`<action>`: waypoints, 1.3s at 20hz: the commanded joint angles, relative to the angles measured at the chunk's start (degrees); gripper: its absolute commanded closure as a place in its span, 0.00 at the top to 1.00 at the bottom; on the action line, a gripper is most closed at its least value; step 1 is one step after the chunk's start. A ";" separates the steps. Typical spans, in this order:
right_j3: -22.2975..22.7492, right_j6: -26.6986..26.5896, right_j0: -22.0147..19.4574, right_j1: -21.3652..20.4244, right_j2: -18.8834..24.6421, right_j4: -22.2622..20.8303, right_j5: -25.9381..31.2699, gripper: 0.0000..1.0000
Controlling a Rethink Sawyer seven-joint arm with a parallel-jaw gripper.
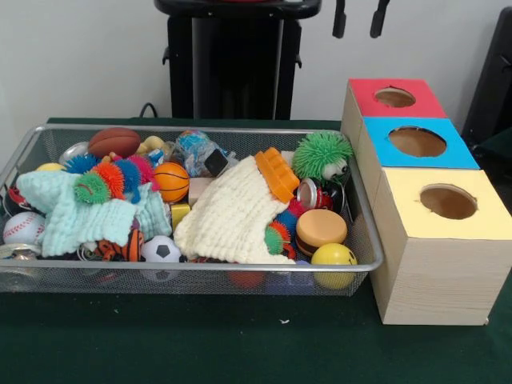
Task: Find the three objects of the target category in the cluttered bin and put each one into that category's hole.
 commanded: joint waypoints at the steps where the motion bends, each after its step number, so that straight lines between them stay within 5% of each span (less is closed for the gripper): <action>1: -8.65 5.85 -4.43 10.88 1.89 -2.86 -6.67 1.00; 6: -12.92 4.53 -5.93 14.92 1.68 -3.77 -7.29 1.00; 14: -17.49 2.00 -12.22 24.05 5.34 -5.53 -17.16 1.00; 26: -21.12 -1.86 -21.91 27.86 10.60 -10.71 -18.27 1.00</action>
